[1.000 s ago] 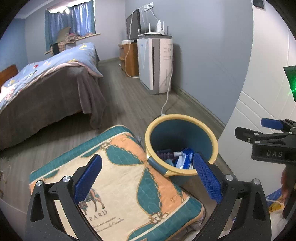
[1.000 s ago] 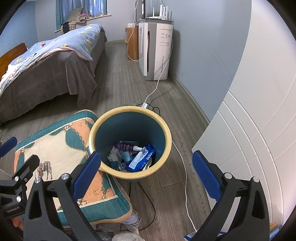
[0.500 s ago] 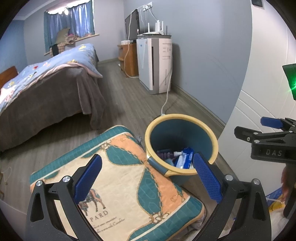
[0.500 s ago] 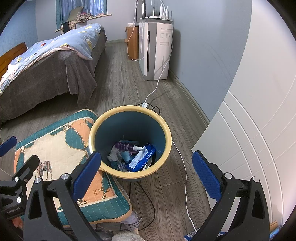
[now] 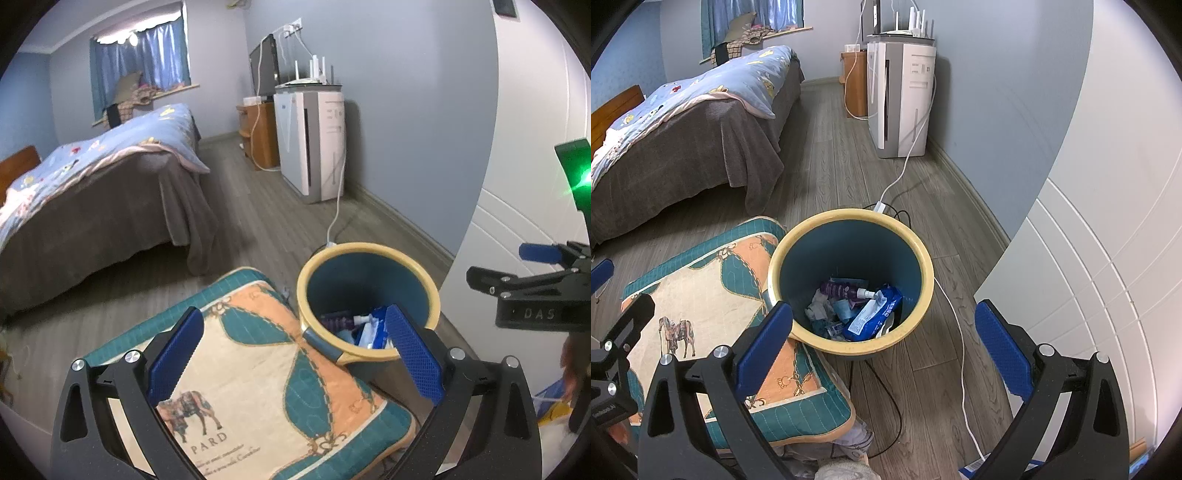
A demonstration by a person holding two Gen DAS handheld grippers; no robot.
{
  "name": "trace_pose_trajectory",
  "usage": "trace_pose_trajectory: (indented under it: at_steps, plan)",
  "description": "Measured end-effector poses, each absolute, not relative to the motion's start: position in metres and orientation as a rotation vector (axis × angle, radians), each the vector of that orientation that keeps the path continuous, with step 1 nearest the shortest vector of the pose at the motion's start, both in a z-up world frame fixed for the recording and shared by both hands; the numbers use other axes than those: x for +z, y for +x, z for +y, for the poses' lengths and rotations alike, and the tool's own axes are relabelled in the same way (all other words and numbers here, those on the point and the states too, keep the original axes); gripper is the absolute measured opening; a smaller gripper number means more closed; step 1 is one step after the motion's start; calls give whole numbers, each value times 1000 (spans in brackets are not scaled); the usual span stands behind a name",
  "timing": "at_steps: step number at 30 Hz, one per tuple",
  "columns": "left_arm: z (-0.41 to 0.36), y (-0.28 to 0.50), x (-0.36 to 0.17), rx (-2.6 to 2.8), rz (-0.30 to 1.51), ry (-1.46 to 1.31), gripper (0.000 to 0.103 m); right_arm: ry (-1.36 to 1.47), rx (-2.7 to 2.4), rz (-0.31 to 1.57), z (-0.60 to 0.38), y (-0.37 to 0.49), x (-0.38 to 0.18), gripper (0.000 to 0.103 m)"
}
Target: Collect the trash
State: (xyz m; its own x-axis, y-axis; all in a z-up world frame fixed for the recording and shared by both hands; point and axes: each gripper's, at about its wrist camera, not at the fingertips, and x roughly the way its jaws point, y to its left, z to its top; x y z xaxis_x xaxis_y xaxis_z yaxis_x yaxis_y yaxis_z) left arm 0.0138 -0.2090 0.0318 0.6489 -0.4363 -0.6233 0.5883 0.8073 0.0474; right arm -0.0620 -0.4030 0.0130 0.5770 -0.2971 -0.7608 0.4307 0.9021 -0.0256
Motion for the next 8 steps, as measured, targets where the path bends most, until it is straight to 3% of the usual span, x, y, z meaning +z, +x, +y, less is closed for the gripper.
trace_pose_trajectory:
  at_steps: [8]
  plan:
    - [-216,13,30,-606,661,269,98,170,-428,857,-403,-64,11,97]
